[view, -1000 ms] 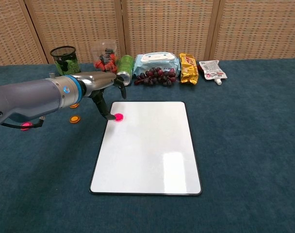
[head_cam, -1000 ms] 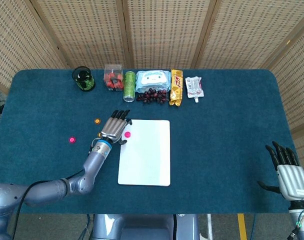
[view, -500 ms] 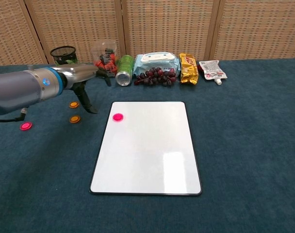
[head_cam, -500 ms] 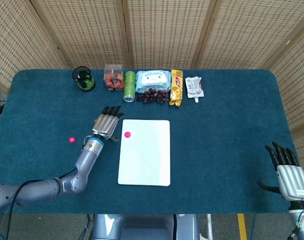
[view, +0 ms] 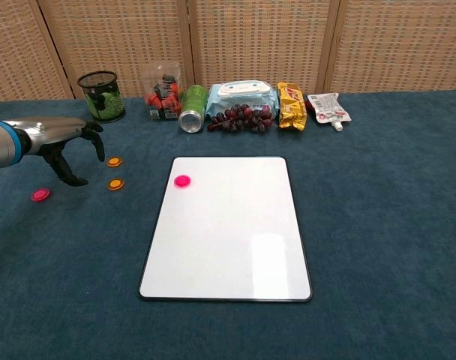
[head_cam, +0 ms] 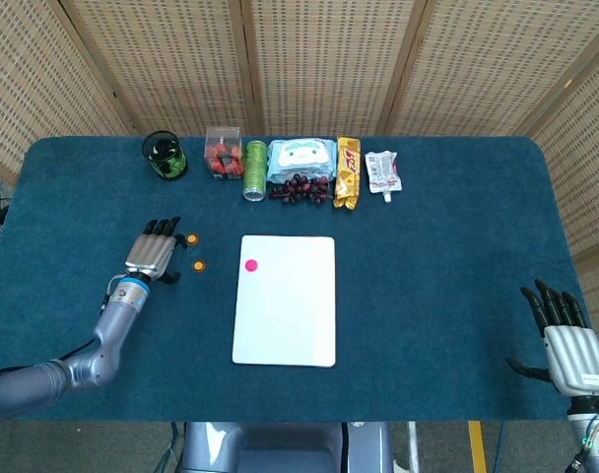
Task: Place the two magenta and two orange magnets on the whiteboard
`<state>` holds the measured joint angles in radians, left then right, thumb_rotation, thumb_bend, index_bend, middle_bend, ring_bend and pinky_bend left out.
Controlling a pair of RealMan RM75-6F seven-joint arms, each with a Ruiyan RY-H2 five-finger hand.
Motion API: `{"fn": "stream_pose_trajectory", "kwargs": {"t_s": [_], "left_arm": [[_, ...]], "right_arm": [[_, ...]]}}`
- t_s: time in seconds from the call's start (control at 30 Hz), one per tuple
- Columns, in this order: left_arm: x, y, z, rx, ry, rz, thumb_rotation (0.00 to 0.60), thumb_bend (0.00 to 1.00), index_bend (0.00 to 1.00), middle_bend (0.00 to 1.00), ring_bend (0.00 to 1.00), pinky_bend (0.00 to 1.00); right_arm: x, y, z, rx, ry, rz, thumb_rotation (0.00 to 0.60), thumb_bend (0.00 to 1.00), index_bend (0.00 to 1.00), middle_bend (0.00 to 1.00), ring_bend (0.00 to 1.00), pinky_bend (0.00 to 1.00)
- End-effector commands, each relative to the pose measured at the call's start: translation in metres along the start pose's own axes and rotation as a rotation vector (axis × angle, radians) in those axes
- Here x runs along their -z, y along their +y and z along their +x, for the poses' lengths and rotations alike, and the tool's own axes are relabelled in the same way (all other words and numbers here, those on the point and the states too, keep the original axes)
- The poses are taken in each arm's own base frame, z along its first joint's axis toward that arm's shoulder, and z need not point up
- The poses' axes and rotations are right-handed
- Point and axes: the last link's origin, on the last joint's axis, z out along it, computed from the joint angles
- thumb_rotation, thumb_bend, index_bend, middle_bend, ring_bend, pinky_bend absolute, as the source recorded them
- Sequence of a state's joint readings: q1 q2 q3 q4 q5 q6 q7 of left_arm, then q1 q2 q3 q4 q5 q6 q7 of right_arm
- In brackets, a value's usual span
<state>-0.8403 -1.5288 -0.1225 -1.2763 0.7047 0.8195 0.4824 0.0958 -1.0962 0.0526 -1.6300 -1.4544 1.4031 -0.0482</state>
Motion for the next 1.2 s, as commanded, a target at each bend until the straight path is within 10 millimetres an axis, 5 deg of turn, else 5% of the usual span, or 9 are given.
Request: {"fn": "stream_pose_trajectory", "kwargs": {"t_s": [0.03, 0.73, 1.0, 1.2], "left_arm": [[-0.004, 0.003, -0.010, 0.004, -0.011, -0.014, 0.600, 0.32, 0.34, 0.00, 0.00, 0.00], [-0.020, 0.022, -0.022, -0.003, -0.015, -0.014, 0.600, 0.32, 0.37, 0.00, 0.00, 0.00], [-0.020, 0.027, -0.022, -0.014, -0.007, -0.025, 0.600, 0.33, 0.53, 0.00, 0.00, 0.00], [-0.020, 0.028, -0.023, -0.018, -0.001, -0.022, 0.600, 0.33, 0.54, 0.00, 0.00, 0.00]], "right_arm": [[0.000, 0.000, 0.000, 0.000, 0.000, -0.001, 0.600, 0.00, 0.00, 0.00, 0.00, 0.00], [0.000, 0.001, 0.000, -0.007, -0.003, -0.003, 0.600, 0.00, 0.00, 0.00, 0.00, 0.00], [0.000, 0.001, 0.000, -0.010, -0.004, -0.005, 0.600, 0.00, 0.00, 0.00, 0.00, 0.00], [0.000, 0.001, 0.000, -0.011, -0.004, -0.004, 0.600, 0.00, 0.00, 0.00, 0.00, 0.00]]}}
